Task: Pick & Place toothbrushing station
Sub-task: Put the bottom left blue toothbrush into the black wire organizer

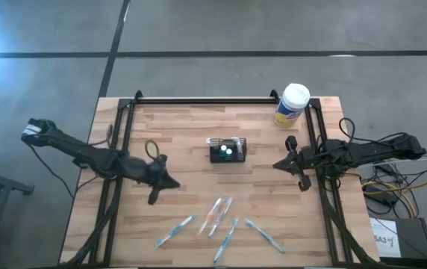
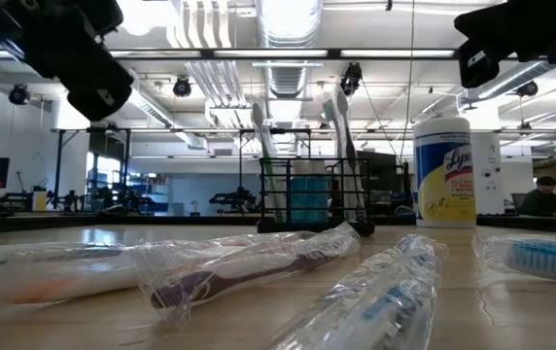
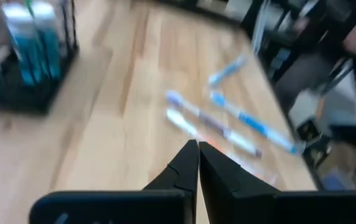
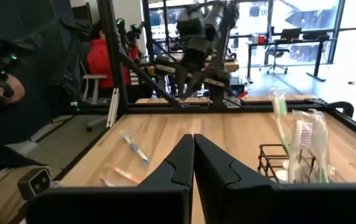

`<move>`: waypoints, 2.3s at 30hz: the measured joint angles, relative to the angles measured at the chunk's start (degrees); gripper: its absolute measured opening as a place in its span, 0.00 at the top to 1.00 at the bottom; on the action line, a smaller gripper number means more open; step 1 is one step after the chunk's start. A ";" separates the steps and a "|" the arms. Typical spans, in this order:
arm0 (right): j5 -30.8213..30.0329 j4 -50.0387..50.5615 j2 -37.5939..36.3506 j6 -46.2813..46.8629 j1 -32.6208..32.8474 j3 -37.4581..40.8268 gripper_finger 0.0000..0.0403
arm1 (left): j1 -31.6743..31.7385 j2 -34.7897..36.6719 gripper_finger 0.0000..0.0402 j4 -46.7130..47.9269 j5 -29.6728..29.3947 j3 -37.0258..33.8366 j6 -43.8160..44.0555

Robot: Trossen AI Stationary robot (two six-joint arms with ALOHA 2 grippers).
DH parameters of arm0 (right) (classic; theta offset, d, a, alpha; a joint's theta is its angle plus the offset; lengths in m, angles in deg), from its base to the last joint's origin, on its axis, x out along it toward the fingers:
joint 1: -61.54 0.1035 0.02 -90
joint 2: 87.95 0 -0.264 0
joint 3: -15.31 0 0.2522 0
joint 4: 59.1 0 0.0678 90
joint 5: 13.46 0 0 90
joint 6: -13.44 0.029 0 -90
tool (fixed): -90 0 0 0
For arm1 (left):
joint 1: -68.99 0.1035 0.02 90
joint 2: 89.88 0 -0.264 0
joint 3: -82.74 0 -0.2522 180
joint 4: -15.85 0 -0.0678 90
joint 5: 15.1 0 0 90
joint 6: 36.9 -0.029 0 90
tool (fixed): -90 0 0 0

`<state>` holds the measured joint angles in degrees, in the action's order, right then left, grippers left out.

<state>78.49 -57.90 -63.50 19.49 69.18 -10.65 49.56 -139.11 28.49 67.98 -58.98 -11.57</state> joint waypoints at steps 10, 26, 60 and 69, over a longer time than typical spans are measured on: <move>0.01 0.02 0.02 3.03 0.00 0.10 0.98 | -14.26 -20.74 0.94 26.60 -14.18 23.47 19.68; 4.53 0.37 0.02 3.45 0.00 0.12 0.98 | -19.51 -44.91 0.54 29.85 -2.81 34.97 39.67; 4.55 4.71 0.13 2.75 0.00 0.23 0.98 | -19.14 -54.60 0.93 50.56 2.14 47.04 22.45; 0.92 1.27 4.28 -1.78 -0.02 0.13 0.98 | -17.45 -54.60 0.96 71.22 -11.17 58.92 14.09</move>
<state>79.41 -56.63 -59.22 17.71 69.16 -10.52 32.12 -193.71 99.72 56.80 -0.06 2.52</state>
